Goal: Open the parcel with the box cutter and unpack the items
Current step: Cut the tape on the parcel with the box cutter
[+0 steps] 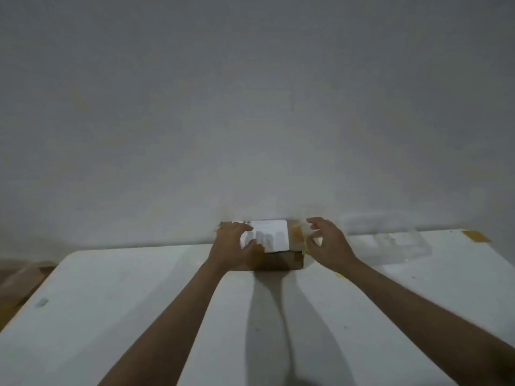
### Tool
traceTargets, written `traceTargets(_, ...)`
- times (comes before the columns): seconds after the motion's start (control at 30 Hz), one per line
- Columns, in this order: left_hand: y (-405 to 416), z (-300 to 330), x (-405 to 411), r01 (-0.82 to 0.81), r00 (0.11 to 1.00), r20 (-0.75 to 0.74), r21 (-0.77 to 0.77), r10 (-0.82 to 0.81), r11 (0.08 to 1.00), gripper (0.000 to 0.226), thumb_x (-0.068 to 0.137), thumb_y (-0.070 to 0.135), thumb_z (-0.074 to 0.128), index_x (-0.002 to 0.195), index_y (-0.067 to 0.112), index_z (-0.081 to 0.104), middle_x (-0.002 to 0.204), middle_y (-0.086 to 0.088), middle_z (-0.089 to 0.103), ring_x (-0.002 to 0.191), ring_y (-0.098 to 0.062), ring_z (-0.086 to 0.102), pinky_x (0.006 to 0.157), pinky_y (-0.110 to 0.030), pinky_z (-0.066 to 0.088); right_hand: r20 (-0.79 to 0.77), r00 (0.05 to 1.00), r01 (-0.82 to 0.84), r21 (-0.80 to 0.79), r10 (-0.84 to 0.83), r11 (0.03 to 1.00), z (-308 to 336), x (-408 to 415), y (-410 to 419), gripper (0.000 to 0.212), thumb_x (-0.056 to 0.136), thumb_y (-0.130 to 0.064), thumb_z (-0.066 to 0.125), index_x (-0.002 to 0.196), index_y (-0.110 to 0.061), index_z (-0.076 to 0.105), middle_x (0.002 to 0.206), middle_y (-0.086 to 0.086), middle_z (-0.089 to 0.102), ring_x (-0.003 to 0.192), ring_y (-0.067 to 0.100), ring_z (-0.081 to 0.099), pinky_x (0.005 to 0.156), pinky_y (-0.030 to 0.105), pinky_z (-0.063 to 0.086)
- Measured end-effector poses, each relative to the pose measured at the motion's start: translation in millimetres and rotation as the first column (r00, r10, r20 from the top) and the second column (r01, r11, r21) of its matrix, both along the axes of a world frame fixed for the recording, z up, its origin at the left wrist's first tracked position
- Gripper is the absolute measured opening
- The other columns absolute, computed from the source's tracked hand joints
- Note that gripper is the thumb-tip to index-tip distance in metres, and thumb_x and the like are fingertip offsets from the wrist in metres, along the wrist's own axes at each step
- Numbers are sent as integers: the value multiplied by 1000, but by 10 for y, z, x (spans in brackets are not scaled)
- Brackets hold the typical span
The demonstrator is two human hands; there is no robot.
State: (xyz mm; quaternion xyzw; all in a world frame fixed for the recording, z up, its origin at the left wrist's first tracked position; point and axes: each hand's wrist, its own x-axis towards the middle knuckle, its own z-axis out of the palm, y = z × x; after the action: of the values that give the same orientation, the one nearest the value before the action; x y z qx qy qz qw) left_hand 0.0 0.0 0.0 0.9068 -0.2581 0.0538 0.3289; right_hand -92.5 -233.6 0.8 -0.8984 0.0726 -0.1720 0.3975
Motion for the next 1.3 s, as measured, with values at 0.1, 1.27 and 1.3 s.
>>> traceTargets(0.1,67,-207,47,-31,998,52,72,28,997,54,73,53,50,106,14,66,113,-5,65,110,-25,54,97,-44,39,-87,994,56,-82,-63,995,-247,-95,-50,44,81,-10,64,123,-8,54,117,15,58,109,31,56,89,41,49)
traceTargets(1.27,173,-742,208,-26,984,174,-39,33,999,41,83,52,50,105,21,67,118,-3,60,110,-22,51,90,-45,46,147,971,179,78,-189,981,-416,184,303,25,71,-17,70,94,-8,69,85,-1,48,66,1,54,59,5,39)
traceTargets(1.3,169,-725,199,-42,986,158,-38,48,998,41,82,52,50,105,22,67,120,-5,58,111,-24,50,89,-46,47,143,971,183,72,-192,980,-438,223,300,27,70,-23,66,94,-10,69,87,1,50,70,3,54,62,8,40)
